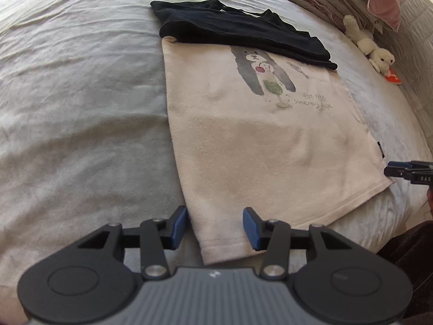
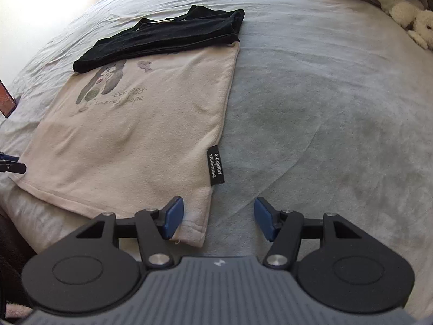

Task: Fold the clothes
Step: 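Move both grippers to the hem of the beige bear-print shirt, then close both grippers on the beige shirt hem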

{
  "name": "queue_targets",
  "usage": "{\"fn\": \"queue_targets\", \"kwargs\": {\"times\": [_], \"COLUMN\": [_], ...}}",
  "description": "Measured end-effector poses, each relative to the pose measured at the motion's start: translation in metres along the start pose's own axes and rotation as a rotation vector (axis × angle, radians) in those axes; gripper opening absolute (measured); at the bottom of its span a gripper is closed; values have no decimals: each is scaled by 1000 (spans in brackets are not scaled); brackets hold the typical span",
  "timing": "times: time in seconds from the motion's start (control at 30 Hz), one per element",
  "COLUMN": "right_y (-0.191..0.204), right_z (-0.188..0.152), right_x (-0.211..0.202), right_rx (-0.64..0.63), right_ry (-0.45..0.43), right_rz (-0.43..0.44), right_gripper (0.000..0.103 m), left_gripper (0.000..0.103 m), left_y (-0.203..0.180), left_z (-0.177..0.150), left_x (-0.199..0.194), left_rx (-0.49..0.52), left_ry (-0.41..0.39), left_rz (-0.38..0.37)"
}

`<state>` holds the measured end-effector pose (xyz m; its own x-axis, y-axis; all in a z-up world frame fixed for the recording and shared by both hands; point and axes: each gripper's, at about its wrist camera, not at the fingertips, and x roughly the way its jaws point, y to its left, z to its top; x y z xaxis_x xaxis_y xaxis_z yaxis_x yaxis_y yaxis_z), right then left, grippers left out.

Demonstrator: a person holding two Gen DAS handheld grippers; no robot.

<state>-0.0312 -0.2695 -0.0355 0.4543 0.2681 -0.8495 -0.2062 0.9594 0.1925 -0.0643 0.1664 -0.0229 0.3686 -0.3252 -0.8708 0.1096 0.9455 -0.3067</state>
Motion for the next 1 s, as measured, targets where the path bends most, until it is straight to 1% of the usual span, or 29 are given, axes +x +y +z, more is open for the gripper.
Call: {"fn": "queue_targets", "kwargs": {"times": [0.07,0.13,0.2,0.27,0.33,0.4,0.43,0.47,0.5,0.53,0.6,0.63,0.67,0.73,0.8,0.87,1.0], "right_y": [-3,-7,-10,-12,-12,-10,-9,-9,-10,-11,-14,-16,-18,-21,-25,-29,-38], "right_z": [1,2,3,4,4,4,4,4,4,4,4,4,4,5,7,12,28], "right_x": [0,0,2,4,5,5,4,4,5,6,7,7,7,6,2,-2,-5], "right_rx": [36,76,117,141,142,124,115,105,112,121,137,149,161,185,212,251,338], "right_ry": [18,36,51,63,78,99,111,124,131,138,151,153,155,149,131,104,39], "right_rz": [50,104,146,160,167,180,188,197,209,221,246,266,285,321,360,400,468], "right_gripper": [62,62,61,60,57,51,50,46,37,34,22,19,16,16,15,15,15], "left_gripper": [44,40,36,33,27,26,25,25,23,19,12,9,9,8,8,7,7], "left_y": [6,10,13,16,19,22,23,24,24,24,25,25,25,26,28,32,41], "left_z": [-3,-7,-10,-13,-15,-16,-16,-17,-18,-19,-21,-21,-22,-23,-22,-18,-1], "left_x": [-2,-2,-2,-1,0,0,1,1,2,2,2,2,2,-2,-9,-15,-23], "left_rx": [-36,-67,-79,-96,-111,-120,-124,-124,-124,-123,-119,-117,-115,-111,-122,-155,-248], "left_ry": [19,42,46,48,51,53,54,54,56,59,67,70,71,56,20,-32,-147], "left_rz": [-47,-94,-115,-135,-155,-176,-186,-196,-203,-211,-223,-230,-237,-261,-306,-363,-456]}}
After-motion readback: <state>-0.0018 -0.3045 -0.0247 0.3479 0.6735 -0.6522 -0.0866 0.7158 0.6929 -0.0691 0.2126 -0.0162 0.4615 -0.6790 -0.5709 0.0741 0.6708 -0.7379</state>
